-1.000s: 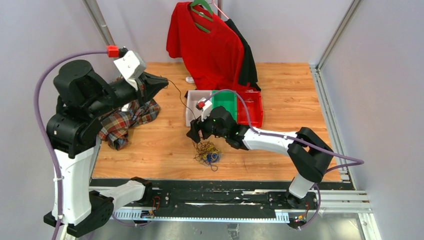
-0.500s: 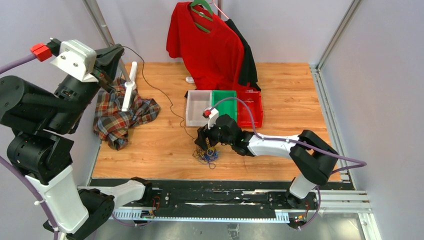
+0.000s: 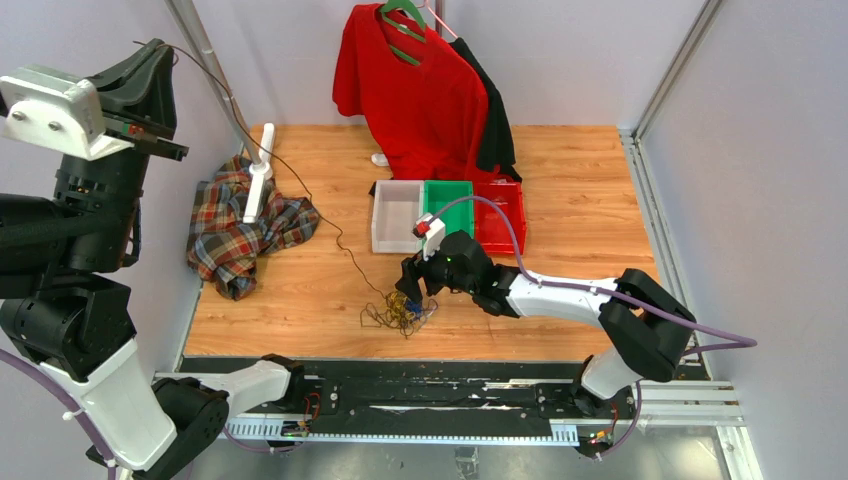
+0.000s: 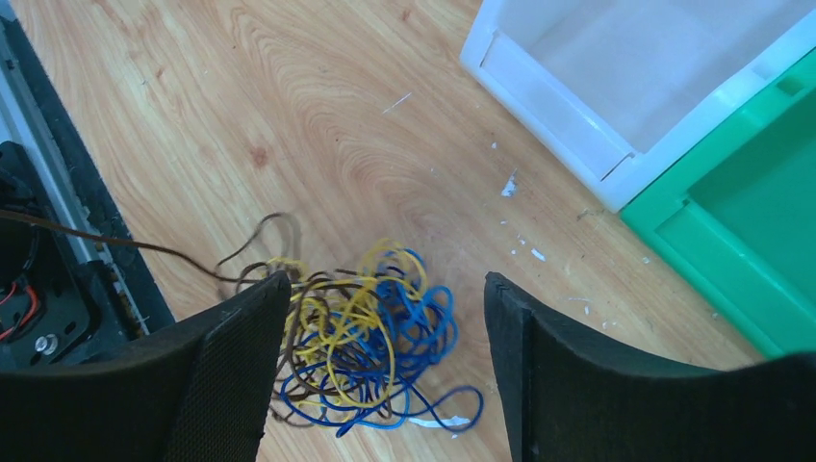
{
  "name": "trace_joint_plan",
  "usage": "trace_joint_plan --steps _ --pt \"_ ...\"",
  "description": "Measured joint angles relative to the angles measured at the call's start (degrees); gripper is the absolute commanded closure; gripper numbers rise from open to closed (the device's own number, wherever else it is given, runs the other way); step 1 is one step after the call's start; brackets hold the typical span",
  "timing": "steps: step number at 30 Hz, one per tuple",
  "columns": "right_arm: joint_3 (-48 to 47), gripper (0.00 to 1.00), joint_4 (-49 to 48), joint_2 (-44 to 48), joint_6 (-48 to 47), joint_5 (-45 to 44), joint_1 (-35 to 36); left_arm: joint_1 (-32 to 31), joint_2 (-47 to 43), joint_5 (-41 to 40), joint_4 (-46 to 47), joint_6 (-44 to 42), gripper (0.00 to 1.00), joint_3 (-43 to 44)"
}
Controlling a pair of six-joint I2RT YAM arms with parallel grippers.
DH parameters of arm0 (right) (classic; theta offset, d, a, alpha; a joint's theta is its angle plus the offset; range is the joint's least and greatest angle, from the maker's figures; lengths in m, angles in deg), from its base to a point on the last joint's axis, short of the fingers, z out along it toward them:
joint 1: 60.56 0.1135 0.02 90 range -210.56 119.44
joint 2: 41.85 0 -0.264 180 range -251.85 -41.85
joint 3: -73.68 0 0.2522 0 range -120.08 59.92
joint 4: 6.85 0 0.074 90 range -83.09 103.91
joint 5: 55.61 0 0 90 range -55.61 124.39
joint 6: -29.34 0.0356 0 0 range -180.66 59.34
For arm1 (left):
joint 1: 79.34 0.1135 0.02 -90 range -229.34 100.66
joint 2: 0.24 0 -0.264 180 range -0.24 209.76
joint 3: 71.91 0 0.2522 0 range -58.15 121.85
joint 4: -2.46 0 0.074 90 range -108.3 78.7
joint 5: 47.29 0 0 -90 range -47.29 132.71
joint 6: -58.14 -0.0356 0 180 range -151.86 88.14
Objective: Untangle the cables
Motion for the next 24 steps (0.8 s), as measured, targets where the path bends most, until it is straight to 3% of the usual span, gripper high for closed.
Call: trace_joint_plan --steps 11,16,18,22,24 --pt "-14.2 0.25 4.0 -3.4 -5.5 2.1 6.7 0.0 -0.2 0.9 2.3 0.5 1.00 -3.3" --pt "-16.6 0.29 4.7 -6.5 -6.6 5.2 8.2 0.0 0.1 0.9 2.1 -1.1 1.00 -5.0" --pt "-18.3 0.41 5.7 -8.7 -7.0 5.8 8.5 0.0 -0.1 1.1 2.1 -1.2 1.00 -6.0" --pt "-23.4 0.88 8.7 -13.1 -7.6 4.7 8.8 0.0 -0.8 1.3 1.6 -1.3 0.99 -8.0" --pt "-24.6 0.99 9.4 -13.7 -7.6 3.9 8.8 0.0 -1.5 1.2 1.2 -1.4 0.99 -9.0"
